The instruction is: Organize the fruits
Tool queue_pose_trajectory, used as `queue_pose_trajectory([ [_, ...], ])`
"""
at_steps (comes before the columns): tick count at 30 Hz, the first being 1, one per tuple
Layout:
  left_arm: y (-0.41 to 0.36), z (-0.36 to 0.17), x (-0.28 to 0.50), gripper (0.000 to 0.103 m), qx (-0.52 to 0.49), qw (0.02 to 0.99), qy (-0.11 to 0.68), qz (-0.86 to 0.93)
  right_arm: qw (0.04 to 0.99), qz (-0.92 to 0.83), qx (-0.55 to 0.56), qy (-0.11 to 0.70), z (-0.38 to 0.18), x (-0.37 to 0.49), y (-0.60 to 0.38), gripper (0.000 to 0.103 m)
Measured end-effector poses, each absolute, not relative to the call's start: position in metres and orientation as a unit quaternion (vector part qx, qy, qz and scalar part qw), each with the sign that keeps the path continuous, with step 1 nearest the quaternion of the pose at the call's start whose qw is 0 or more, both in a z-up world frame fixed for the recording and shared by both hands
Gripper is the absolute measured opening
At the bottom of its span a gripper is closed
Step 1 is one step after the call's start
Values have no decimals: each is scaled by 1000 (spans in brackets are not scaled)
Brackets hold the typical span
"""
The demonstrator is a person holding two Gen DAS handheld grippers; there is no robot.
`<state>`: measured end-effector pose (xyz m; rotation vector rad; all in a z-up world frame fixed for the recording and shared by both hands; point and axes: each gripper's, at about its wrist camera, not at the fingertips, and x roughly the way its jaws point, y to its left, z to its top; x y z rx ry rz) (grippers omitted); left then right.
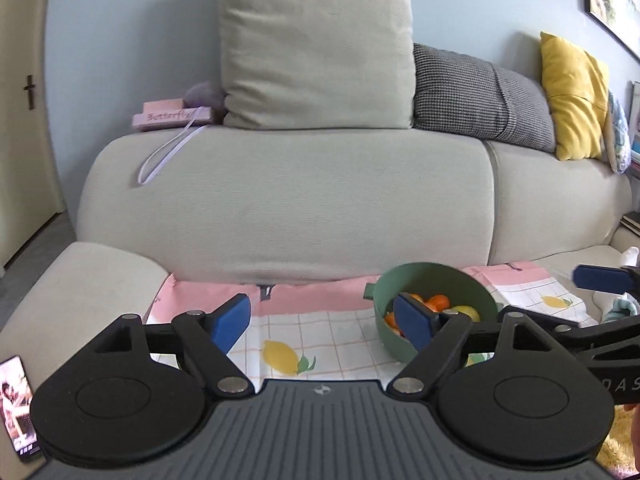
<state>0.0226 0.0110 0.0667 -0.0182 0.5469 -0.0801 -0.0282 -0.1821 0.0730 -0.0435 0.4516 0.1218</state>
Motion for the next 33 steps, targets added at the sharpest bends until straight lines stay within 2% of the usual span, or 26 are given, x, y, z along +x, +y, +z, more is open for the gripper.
queue_pose_trajectory([
  [20,-1,6,30,95,16,927,375,-20,960,-6,-15,279,18,-26,-200,99],
  [33,-3,-6,40,95,27,917,398,-18,945,-10,-14,327,-6,-8,-201,99],
])
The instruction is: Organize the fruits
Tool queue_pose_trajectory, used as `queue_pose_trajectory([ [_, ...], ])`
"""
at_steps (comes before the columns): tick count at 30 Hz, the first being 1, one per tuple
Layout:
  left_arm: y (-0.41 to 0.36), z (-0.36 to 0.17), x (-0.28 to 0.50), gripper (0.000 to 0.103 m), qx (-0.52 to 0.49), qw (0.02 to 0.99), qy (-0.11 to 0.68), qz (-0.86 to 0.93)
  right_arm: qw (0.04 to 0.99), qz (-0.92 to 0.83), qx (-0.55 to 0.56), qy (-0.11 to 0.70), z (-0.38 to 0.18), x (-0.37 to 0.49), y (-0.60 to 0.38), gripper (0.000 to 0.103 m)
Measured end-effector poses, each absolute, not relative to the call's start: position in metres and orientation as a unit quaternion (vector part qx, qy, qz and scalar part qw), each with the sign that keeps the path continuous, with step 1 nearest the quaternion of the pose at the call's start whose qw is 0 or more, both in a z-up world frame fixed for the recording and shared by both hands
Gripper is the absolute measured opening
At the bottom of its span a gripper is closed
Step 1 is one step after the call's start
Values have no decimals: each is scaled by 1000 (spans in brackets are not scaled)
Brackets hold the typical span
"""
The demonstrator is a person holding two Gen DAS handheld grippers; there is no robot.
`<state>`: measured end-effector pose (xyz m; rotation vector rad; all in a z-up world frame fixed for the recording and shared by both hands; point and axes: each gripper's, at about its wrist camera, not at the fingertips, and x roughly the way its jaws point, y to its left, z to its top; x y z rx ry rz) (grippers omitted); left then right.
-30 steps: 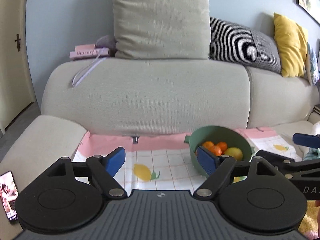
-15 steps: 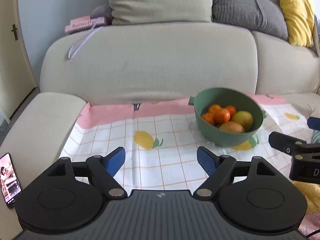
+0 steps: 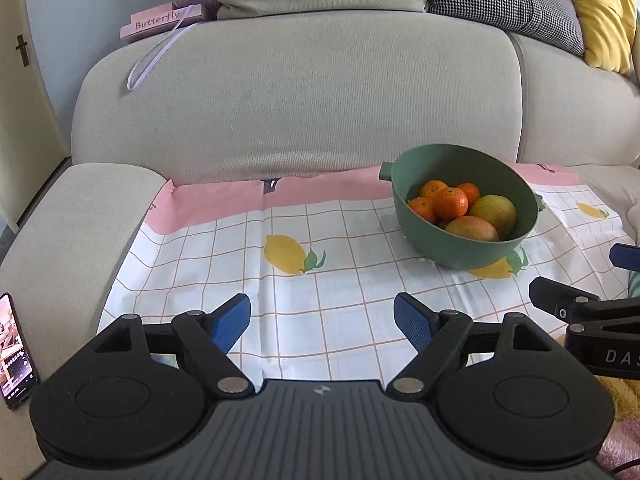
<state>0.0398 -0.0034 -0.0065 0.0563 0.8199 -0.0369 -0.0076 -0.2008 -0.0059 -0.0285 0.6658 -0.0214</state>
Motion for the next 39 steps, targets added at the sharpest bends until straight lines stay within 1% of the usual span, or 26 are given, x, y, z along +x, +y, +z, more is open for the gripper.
queue_pose_trajectory([
  [39,1,-4,40,95,22,914,404,-14,942,-8,-14,334,-7,-7,-201,99],
])
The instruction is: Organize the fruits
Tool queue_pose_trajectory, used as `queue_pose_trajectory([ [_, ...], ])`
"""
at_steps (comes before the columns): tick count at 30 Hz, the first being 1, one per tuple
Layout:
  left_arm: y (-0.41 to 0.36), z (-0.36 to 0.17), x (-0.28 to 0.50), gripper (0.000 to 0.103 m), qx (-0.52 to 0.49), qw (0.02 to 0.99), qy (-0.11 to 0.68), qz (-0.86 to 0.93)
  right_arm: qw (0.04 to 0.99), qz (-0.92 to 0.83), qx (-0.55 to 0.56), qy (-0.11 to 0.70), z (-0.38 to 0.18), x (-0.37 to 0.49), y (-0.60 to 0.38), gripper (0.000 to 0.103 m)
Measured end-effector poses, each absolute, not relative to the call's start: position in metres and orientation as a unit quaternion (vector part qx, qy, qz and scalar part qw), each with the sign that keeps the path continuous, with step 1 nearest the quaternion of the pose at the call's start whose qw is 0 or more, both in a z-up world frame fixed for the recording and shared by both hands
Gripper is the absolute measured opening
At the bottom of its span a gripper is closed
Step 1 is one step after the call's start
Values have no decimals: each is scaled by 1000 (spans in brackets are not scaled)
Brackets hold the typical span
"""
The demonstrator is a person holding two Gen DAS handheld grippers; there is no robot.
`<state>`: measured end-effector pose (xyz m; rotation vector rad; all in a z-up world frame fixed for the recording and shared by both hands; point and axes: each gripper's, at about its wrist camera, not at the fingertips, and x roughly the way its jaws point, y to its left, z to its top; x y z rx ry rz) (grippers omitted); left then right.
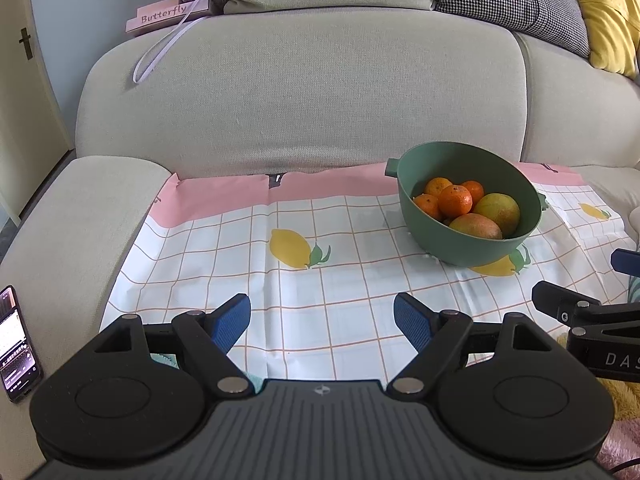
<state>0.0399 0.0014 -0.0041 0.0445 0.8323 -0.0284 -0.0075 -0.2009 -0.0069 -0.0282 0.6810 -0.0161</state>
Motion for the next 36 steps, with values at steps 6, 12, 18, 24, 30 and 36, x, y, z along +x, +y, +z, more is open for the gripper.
queue_pose_trajectory([
  [6,2,-5,40,95,21,914,405,-13,943,-6,-15,334,-7,-8,-200,99],
  [12,2,-4,39,95,20,915,404,-12,942,-5,-16,334,-7,-8,-200,99],
  [18,2,-4,39,95,20,915,403,-12,942,-6,-16,334,-7,-8,-200,99],
  [24,4,-2,39,95,19,915,402,-9,942,-6,-16,336,-8,-8,-200,99],
  [30,3,-1,38,95,19,915,402,-11,942,-5,-16,336,-8,-8,-201,99],
  [36,2,1,38,95,22,917,398,-10,941,-5,-17,337,-8,-8,-201,99],
])
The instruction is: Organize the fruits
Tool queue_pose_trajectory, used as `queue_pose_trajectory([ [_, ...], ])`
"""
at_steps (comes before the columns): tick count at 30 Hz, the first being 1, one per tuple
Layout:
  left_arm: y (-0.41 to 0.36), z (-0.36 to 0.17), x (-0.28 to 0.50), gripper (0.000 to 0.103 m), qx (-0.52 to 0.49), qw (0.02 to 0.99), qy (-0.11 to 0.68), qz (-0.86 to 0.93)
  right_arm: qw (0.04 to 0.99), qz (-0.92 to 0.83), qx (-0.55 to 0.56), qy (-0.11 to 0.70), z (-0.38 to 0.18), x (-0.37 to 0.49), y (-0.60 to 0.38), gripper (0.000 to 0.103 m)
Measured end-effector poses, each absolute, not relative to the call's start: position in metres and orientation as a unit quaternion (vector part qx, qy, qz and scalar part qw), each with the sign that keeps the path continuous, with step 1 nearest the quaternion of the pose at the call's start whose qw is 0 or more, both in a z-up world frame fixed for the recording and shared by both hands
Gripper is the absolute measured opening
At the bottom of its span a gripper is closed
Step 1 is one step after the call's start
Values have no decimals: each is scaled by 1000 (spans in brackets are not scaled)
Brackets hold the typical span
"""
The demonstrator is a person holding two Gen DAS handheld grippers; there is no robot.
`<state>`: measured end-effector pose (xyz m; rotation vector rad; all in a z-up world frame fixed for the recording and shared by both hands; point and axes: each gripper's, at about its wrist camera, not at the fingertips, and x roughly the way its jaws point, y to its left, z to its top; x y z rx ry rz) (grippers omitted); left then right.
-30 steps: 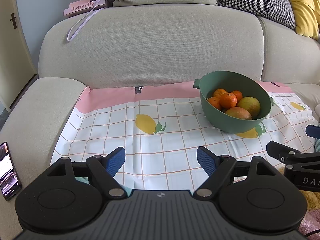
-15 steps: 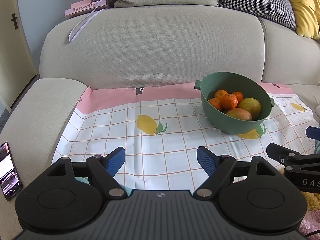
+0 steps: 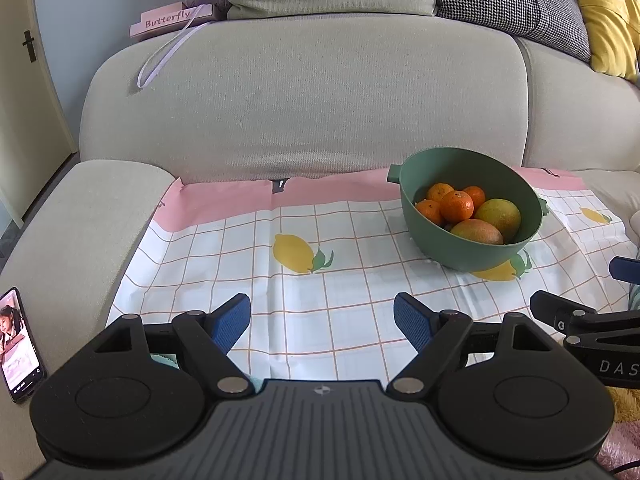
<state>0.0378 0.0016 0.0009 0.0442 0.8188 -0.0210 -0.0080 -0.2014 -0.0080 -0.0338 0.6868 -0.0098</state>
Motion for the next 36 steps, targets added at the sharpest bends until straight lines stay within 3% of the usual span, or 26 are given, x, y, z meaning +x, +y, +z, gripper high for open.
queue_pose_trajectory([
  [36,2,5,34,95,8,919,393,-21,934,-4,-18,356,-15,-7,-197,99],
])
